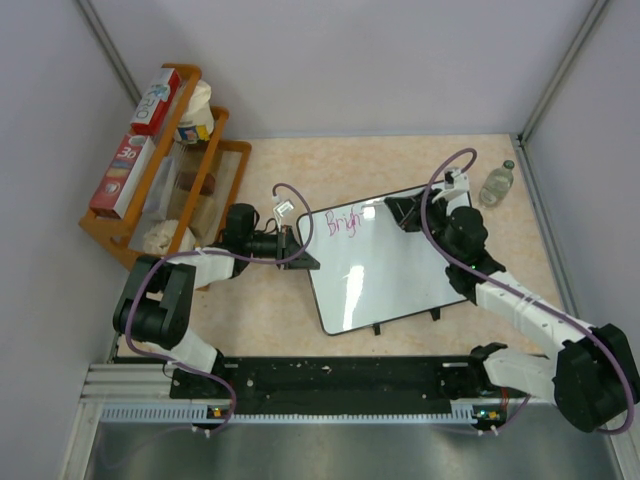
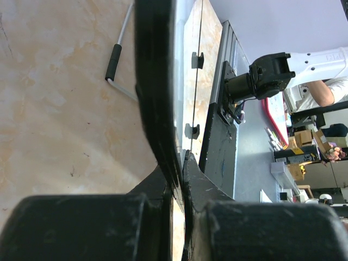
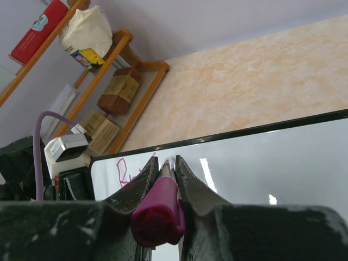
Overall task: Write a sentence on the whiteboard
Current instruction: Write with the whiteboard marker on the whiteboard.
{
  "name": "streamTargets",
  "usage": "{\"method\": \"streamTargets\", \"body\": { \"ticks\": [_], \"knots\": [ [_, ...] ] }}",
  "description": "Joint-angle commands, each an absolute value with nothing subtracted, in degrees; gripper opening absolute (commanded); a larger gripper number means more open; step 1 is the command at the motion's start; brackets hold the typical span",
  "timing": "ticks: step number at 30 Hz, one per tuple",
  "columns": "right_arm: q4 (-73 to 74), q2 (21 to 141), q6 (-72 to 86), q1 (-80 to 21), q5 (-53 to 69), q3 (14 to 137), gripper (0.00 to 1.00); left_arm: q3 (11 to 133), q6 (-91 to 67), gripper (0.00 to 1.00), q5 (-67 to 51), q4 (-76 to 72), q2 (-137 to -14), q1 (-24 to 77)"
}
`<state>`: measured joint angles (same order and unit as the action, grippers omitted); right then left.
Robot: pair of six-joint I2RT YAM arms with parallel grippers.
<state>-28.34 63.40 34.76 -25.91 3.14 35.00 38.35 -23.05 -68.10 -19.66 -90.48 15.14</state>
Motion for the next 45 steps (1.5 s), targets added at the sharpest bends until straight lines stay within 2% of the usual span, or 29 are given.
{"method": "streamTargets", "body": {
  "ticks": [1,27,45],
  "knots": [
    [-29.4,62.7,34.7,-25.0,3.3,35.4,0.00,36.3,-11.4,0.00,-63.4,-19.5,-91.2,16.7],
    [-24.6,56.6,34.5,-25.0,5.3,28.3,0.00,36.2,-11.4,0.00,-63.3,-19.5,-91.1,16.7],
    [-22.9,55.5,33.2,-25.0,3.1,32.6,0.00,36.1,-11.5,0.00,-63.2,-19.4,-91.0,16.7]
  ]
}}
